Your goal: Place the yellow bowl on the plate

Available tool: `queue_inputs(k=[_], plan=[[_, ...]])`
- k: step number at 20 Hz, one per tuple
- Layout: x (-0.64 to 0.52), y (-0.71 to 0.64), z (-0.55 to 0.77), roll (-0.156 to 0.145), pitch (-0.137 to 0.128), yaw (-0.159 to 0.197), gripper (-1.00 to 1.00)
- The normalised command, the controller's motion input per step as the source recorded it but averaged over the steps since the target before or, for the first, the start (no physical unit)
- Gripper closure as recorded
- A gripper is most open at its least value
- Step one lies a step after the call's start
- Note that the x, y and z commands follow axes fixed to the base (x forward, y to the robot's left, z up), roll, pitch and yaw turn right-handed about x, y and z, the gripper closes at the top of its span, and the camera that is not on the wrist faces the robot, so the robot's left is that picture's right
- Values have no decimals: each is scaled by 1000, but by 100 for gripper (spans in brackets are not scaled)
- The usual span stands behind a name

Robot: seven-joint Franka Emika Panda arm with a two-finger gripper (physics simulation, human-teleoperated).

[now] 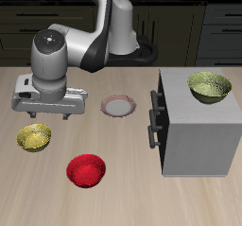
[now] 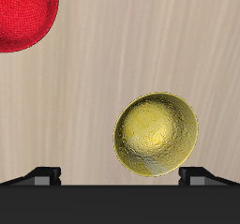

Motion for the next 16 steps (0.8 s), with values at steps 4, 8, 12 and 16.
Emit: queue_inputs(k=[4,8,12,16], plan=[[-18,-56,-231,-8,32,-1,-100],[-3,25,-215,4,20,8,-100],[-33,-13,-165,-4,7,9,-100],[-18,-25,-160,-4,16,-1,-100]])
